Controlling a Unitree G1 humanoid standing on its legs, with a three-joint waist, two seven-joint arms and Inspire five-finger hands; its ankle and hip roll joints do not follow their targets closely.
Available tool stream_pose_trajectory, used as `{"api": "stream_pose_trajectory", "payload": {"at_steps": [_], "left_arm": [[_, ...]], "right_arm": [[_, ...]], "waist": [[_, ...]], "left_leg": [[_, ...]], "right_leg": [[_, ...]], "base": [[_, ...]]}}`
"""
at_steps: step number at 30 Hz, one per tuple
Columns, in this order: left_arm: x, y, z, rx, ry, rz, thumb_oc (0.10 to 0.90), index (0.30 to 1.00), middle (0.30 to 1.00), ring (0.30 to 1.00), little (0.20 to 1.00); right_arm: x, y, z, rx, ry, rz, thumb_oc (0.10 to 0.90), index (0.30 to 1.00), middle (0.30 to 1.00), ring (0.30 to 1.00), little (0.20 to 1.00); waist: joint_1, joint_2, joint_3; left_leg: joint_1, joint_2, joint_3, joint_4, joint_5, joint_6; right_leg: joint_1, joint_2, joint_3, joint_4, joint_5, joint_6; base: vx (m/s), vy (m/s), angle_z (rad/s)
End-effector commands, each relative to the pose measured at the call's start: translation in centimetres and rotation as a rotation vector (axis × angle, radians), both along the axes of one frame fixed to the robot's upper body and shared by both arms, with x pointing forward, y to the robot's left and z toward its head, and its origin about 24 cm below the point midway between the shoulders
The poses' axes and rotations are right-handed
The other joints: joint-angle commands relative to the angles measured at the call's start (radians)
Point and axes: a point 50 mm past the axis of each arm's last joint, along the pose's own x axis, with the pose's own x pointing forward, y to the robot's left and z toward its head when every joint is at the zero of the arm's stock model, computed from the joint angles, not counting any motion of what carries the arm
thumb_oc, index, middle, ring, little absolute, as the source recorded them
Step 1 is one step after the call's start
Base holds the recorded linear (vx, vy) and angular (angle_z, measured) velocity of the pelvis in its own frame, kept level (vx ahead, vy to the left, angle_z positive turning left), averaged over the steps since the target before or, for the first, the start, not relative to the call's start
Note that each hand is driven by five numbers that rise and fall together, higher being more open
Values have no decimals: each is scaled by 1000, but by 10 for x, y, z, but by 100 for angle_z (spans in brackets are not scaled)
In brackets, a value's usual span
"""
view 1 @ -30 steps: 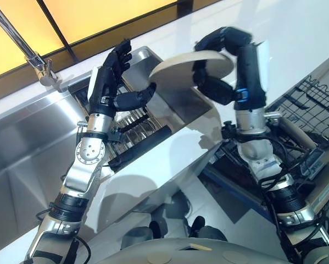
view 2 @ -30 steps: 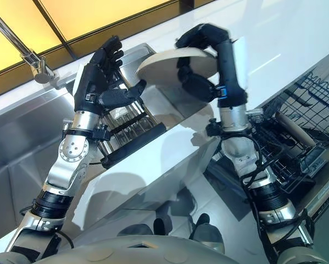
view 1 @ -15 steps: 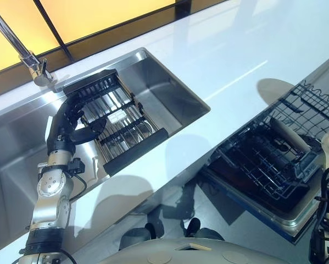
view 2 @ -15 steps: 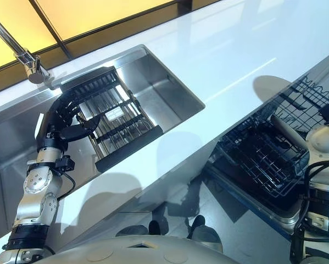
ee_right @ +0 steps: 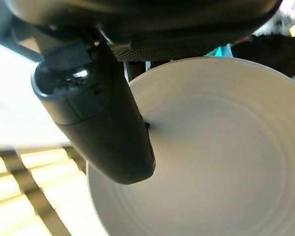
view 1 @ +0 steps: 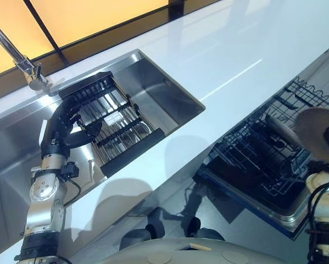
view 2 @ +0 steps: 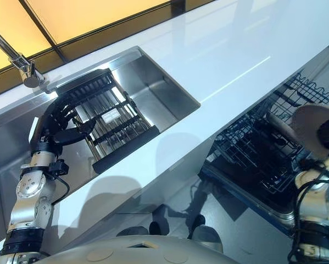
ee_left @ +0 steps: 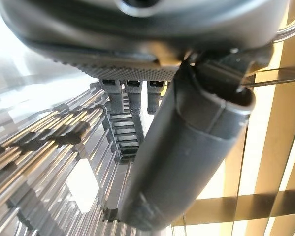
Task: Pick up plates and place into dishwasher.
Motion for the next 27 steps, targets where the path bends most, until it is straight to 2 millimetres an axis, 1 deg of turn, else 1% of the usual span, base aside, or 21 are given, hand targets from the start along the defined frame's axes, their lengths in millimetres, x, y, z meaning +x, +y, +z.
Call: {"api": "stream_pose_trajectory", "payload": {"at_steps": [1,2,6,10,14,18,21,24,27], "left_arm": [[-11,20,27,96,-119,59,800,900,900,900,900],[-14,20,26,96,-118,63,800,900,900,900,900],[-21,21,22,80,-111,80,800,900,900,900,900],[-24,18,18,65,-105,74,800,900,900,900,900],[-22,13,16,60,-101,56,800,900,900,900,900],[-17,10,17,53,-97,26,800,900,900,900,900],[-14,6,16,55,-91,0,800,900,900,900,900],[-13,4,16,57,-83,-18,800,900,900,900,900],[-12,-1,14,56,-72,-44,800,900,900,900,900]], "right_arm": [[17,12,39,-163,-124,119,100,300,300,300,200],[13,15,31,-141,-92,139,100,300,300,300,200],[5,22,15,-117,-28,167,100,300,300,300,200],[5,33,-1,-136,73,208,100,300,300,300,200],[12,40,-15,-153,194,239,100,300,300,300,200],[19,42,-35,-146,309,225,100,300,300,300,200],[24,45,-45,-119,333,205,100,300,300,300,200],[27,50,-49,-99,337,208,100,300,300,300,200],[34,60,-52,-72,348,243,100,300,300,300,200]], "waist": [[7,-40,-45],[2,-38,-39],[-4,-35,-30],[-5,-31,-21],[0,-27,-13],[17,-21,-4],[31,-17,0],[42,-13,3],[55,-7,5]], "left_leg": [[-87,-48,5,47,-49,7],[-89,-49,7,51,-49,8],[-92,-51,10,58,-52,9],[-101,-51,11,69,-55,12],[-104,-52,9,73,-55,16],[-102,-54,-2,75,-56,19],[-103,-57,-13,76,-56,23],[-96,-60,-24,73,-60,25],[-94,-66,-38,72,-61,31]], "right_leg": [[4,-15,-5,79,-102,89],[1,-16,-2,83,-103,91],[-7,-25,-4,90,-104,95],[-22,-32,-3,105,-105,100],[-30,-37,-6,116,-104,103],[-32,-44,-14,129,-104,107],[-35,-52,-21,140,-98,110],[-37,-59,-28,151,-96,115],[-49,-72,-37,170,-85,120]], "base": [[0,0,0],[0,0,0],[0,0,0],[-10,24,-1],[0,0,0],[5,2,1],[32,7,11],[43,11,20],[41,25,8]]}}
